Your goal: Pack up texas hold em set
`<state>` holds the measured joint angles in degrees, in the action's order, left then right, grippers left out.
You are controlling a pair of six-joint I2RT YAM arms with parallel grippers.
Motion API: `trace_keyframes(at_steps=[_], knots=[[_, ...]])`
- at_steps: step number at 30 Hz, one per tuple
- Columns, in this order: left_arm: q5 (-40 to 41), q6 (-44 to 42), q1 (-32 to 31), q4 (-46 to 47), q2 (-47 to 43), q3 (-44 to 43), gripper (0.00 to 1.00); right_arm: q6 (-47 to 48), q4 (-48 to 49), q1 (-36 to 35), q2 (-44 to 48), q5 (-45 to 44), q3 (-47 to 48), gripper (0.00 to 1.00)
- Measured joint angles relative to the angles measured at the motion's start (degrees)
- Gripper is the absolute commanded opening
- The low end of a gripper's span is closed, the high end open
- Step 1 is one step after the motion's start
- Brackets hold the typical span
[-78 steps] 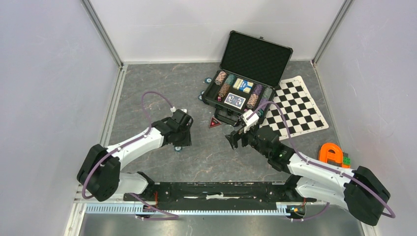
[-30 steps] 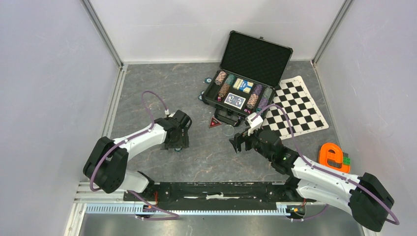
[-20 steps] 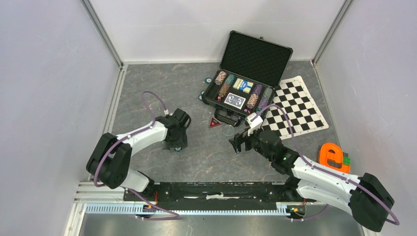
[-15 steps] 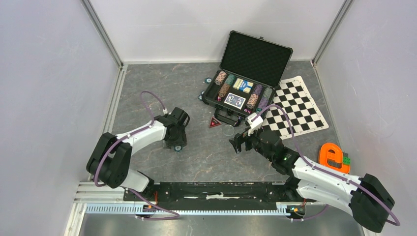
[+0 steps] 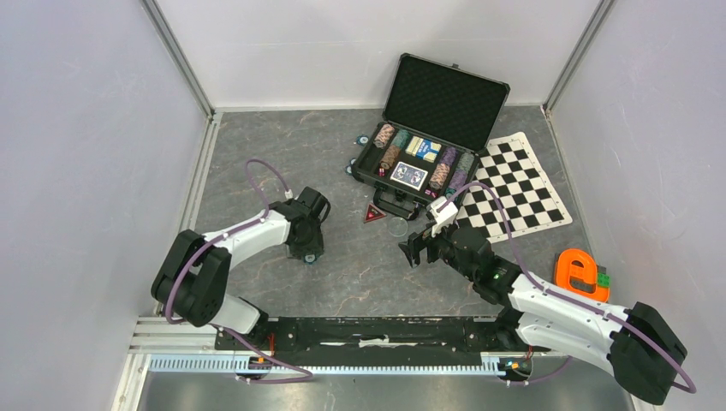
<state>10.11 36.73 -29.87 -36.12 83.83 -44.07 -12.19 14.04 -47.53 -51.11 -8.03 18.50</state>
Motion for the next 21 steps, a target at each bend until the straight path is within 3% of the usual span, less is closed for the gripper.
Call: trace_keyframes(at_steps=[13, 21], knots=[[-1.1, 0.0, 0.0, 0.4, -1.2, 1.1, 0.53, 0.0, 0.0, 0.0, -0.1, 0.0, -0.1, 0.98], [-1.4, 0.0, 0.1, 1.0, -1.5, 1.5, 0.44, 0.0, 0.0, 0.0, 0.1, 0.0, -0.2, 0.98]])
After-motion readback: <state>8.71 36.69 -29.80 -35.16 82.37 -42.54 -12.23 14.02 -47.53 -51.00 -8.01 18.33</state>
